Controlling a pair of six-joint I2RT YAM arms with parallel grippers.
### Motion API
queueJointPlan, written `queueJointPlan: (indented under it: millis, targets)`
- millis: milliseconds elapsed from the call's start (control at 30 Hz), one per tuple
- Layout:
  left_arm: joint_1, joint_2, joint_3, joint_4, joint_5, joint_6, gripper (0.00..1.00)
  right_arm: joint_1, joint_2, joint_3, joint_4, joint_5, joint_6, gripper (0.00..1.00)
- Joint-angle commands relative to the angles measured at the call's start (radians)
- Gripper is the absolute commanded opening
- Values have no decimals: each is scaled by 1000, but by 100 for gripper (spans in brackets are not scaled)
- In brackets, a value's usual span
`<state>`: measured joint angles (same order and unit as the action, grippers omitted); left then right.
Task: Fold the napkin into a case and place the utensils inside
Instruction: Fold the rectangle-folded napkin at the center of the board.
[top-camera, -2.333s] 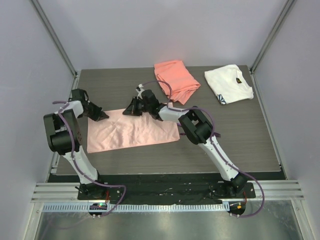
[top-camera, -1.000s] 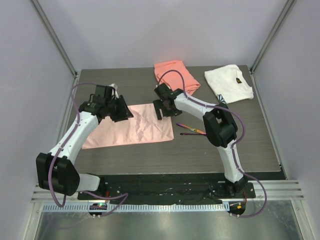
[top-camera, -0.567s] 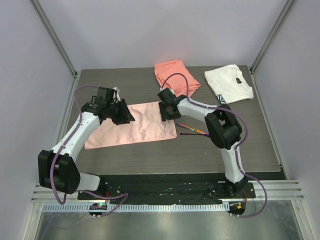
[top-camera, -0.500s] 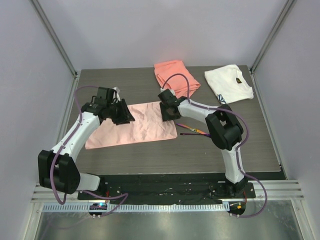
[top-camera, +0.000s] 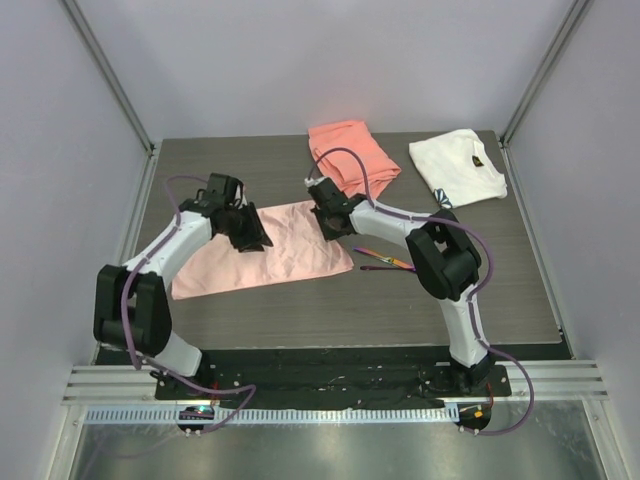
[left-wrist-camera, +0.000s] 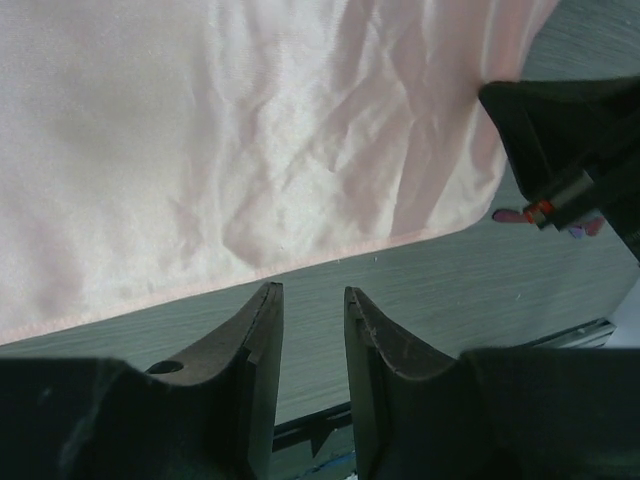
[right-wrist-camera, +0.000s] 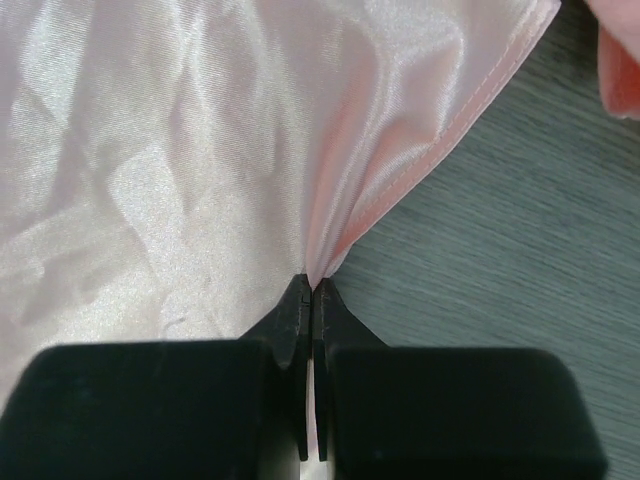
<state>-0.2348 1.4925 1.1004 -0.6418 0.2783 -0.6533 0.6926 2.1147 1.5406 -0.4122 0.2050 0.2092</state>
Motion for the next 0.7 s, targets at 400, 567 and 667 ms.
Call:
queueJointPlan:
  millis: [400, 567, 667]
  targets:
    - [-7, 469, 266, 146, -53, -189, 26, -123, -245, 32, -46, -131, -151, 1]
    - [-78, 586, 318, 180, -70, -256, 25, -142, -306, -28, -53, -154, -137, 1]
    - [-123, 639, 363, 189, -59, -282, 24, -146, -314, -27, -59, -153, -134, 1]
